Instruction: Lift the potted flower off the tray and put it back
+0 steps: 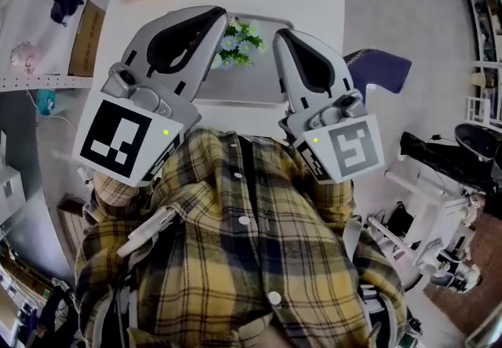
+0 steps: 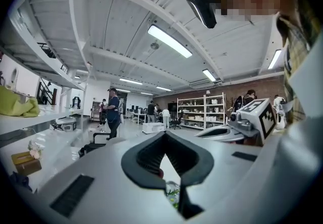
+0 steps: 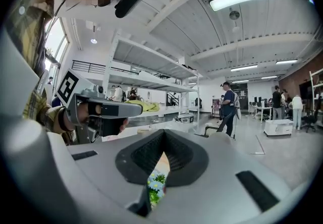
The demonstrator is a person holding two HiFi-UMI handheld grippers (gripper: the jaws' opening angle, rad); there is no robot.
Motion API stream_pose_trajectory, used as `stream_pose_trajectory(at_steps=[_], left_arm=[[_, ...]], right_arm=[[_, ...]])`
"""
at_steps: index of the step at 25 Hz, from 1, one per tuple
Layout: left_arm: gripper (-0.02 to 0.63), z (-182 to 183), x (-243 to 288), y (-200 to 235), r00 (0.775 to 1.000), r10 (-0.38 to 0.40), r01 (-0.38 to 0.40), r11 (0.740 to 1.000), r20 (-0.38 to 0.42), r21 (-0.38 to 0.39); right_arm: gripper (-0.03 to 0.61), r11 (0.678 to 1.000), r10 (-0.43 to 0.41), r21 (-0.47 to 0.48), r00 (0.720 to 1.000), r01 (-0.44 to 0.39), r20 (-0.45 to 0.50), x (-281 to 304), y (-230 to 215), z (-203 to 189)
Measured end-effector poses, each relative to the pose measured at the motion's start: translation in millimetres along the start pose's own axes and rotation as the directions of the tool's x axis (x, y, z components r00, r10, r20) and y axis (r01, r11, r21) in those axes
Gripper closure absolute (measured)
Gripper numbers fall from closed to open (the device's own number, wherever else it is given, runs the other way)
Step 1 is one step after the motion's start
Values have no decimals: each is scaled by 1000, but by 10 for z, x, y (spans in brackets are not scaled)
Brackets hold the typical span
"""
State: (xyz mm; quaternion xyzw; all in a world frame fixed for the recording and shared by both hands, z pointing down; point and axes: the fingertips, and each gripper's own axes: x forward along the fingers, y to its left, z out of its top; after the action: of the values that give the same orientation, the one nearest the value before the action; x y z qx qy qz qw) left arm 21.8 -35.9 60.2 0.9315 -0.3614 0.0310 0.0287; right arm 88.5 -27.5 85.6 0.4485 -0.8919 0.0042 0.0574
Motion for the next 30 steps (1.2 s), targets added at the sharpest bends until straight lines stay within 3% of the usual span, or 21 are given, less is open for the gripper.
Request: stream_pose_trajectory(at_steps=[12,30], left_arm=[[607,-5,51,37,1000,21,-21,1000,-16,-1],[607,-41,187,19,996,-35,39,998,-79,44]], right_arm=[[581,1000,-6,27,999,7,-36,46,-84,-159],[582,999,24,34,997,-22,-70,54,-48,-227]])
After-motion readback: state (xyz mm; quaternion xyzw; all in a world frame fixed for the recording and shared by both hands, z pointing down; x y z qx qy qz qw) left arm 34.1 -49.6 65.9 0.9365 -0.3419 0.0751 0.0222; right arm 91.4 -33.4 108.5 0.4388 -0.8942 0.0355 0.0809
